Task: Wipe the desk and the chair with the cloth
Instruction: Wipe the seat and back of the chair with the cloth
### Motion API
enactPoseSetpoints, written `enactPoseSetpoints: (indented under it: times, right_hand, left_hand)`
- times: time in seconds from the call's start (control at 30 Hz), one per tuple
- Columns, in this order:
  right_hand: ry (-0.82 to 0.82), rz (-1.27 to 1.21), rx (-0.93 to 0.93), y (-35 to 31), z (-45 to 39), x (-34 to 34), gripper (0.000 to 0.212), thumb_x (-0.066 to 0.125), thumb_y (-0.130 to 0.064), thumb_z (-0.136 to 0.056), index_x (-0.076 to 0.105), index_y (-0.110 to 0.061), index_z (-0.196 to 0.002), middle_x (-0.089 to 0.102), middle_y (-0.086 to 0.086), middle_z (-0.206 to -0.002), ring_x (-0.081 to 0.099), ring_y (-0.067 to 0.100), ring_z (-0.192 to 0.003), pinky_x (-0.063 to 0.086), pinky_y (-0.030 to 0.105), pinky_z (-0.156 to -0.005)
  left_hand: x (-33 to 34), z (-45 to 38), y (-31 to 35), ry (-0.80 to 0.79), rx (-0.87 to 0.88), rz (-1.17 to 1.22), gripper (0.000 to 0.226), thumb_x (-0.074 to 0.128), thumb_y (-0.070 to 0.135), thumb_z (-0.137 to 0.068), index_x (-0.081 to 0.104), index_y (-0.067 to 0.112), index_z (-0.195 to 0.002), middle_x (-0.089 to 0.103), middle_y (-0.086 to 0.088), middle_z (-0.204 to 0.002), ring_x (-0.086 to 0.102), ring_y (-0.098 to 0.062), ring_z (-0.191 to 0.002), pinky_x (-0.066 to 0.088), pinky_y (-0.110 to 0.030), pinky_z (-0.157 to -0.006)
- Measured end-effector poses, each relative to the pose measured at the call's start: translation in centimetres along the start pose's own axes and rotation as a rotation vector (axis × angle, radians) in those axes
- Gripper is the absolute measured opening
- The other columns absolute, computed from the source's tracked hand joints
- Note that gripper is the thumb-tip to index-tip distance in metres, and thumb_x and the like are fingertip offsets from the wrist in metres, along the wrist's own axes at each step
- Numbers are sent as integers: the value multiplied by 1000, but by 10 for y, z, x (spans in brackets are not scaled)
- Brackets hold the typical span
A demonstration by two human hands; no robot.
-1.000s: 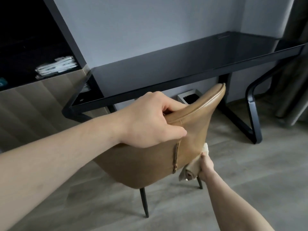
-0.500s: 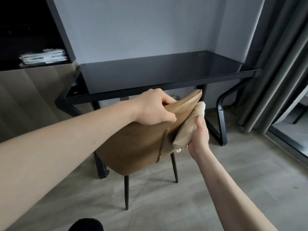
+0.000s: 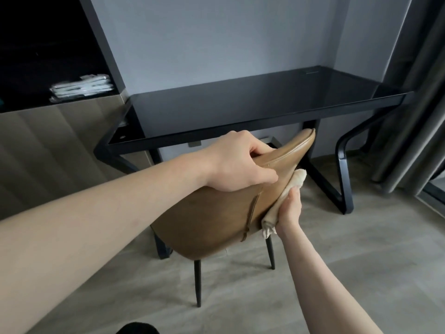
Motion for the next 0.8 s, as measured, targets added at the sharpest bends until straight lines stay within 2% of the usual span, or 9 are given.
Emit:
enactPoseSetpoints:
  times: [0.07,0.13,0.23,0.3,0.33,0.4,0.57,0.7,0.8]
  right_hand:
    - [-17,-49,-29,-5,-1,6,60,54,-76,-76,70,-33,-115,73,2,-123,67,25,-117,49,51,-112]
    - [-33,-88,-82,-24,5,11,74,58,-78,-71,71,-33,-128,73,-2,-125,67,22,-119,49,49,-114]
    - [-49,-64,-231,-71,47,25,52,50,-56,-103,56,-37,-151,63,-10,-142,58,15,-133,41,43,-121]
    - [-88,-95,-326,-98,74,34,50,44,-47,-112,46,-35,-160,56,-9,-153,53,14,-140,38,42,-124]
    - [-111,-109,-366,-108,88,38,52,43,-46,-112,43,-35,-162,54,-8,-156,52,14,-142,37,42,-125]
    - [-145,-133,-460,-127,119,42,57,44,-48,-110,38,-32,-164,51,-9,-160,50,10,-145,35,42,-127]
    - [-243,106,-860,-161,188,58,55,26,-28,-114,22,-28,-169,19,-13,-176,14,-1,-160,10,34,-134]
    - [-160,253,-911,-159,163,49,61,30,-27,-114,8,-26,-171,8,-15,-176,12,-9,-157,11,24,-130]
    - [-108,176,-710,-142,117,34,62,39,-53,-105,32,-37,-166,45,-13,-164,42,3,-149,30,40,-128]
  left_hand:
    - [-2,-2,-2,7,-15,7,36,63,55,-94,81,24,-96,77,0,-91,68,-23,-87,58,-47,-89]
    - [-4,-3,-3,26,-23,30,63,53,62,-99,68,3,-85,69,-8,-78,60,-27,-72,54,-44,-78]
    - [-6,-5,-10,43,-86,80,67,43,56,-107,37,-1,-74,36,-3,-61,35,-16,-56,33,-38,-66]
    - [-5,-5,-16,25,-112,113,68,34,61,-103,59,3,-77,58,5,-69,51,-11,-68,41,-38,-79]
    - [-4,-6,-19,15,-119,131,66,30,62,-100,77,16,-90,73,13,-90,63,-10,-87,44,-38,-95]
    - [-2,-3,-21,-11,-142,195,63,27,60,-97,81,34,-117,76,21,-119,65,-17,-117,37,-43,-115]
    - [-6,3,-25,35,-208,374,52,35,46,-103,85,31,-101,80,14,-102,69,-23,-110,42,-50,-115]
    - [-7,2,-21,41,-173,423,52,31,28,-110,82,21,-118,78,19,-95,69,-1,-88,50,-20,-95]
    - [-7,1,-18,42,-138,404,54,27,21,-110,79,16,-124,75,26,-89,66,14,-76,45,-1,-71]
Point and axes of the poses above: each hand's wrist, its own z-axis away from the middle knuckle, its own x-axis out of the palm, y = z × x, the point moved 10 cm from there along -z, towards the middle knuckle
